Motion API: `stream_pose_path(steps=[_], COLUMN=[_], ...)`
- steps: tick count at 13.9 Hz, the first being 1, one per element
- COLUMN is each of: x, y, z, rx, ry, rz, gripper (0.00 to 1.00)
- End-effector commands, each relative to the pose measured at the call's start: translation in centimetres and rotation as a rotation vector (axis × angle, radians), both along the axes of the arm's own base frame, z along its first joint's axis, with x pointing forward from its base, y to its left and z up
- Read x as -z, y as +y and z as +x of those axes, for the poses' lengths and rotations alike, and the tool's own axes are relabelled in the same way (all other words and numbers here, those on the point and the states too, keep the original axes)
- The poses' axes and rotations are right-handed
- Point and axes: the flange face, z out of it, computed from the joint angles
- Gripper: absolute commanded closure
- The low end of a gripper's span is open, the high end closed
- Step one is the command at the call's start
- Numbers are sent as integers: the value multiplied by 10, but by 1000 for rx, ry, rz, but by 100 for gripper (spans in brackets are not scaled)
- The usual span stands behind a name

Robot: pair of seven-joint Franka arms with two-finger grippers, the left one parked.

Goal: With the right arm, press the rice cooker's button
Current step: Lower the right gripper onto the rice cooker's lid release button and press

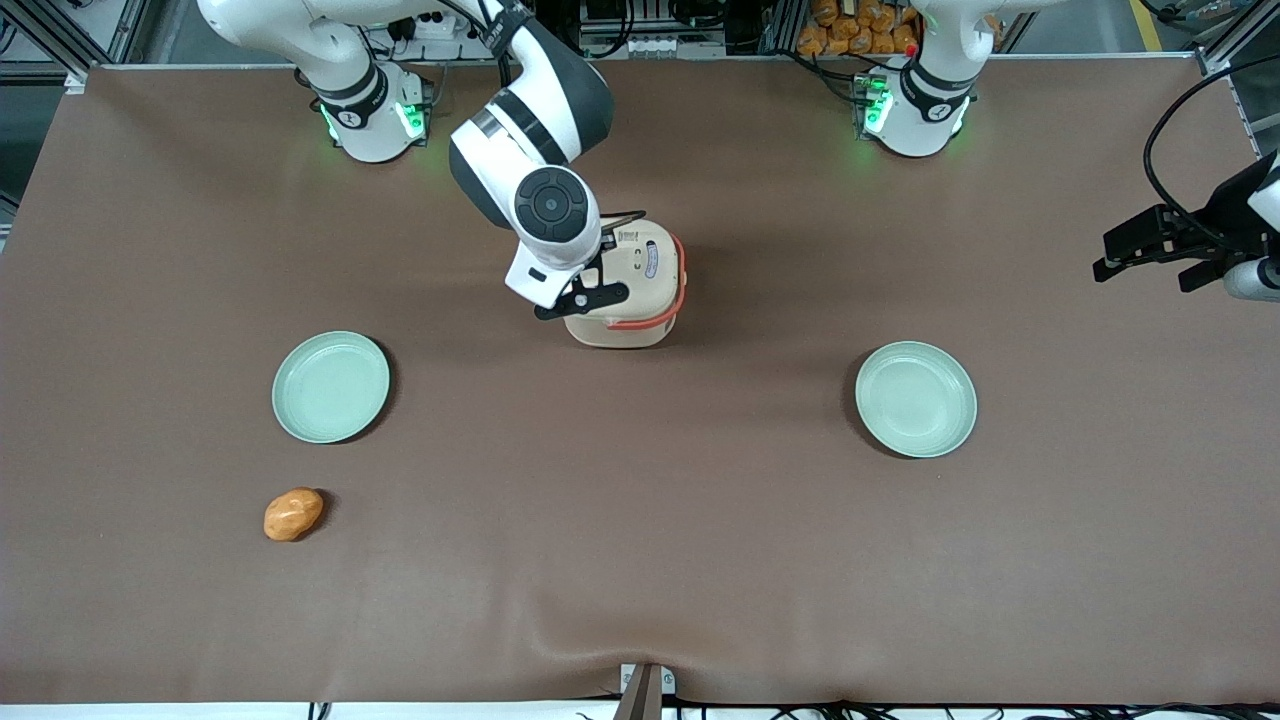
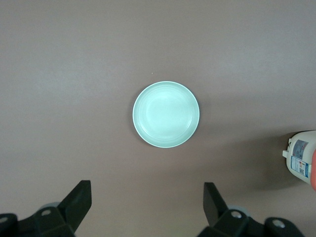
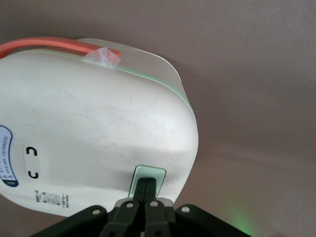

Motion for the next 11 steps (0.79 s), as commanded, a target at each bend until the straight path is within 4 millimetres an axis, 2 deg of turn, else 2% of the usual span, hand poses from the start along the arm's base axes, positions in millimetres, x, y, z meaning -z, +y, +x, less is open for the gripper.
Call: stream_pose_path(steps=[1,4,7,9,10,11], x=[11,20,17,5,-6,-16], y=[5,5,6,4,3,4], z=[-3,-2,-2,0,3,6], rx=[1,2,0,5,9,11], ry=[6,5,3,-10,-25,-35], rz=[8,7,9,20,34,46], gripper=[97,97,95,92,87,77])
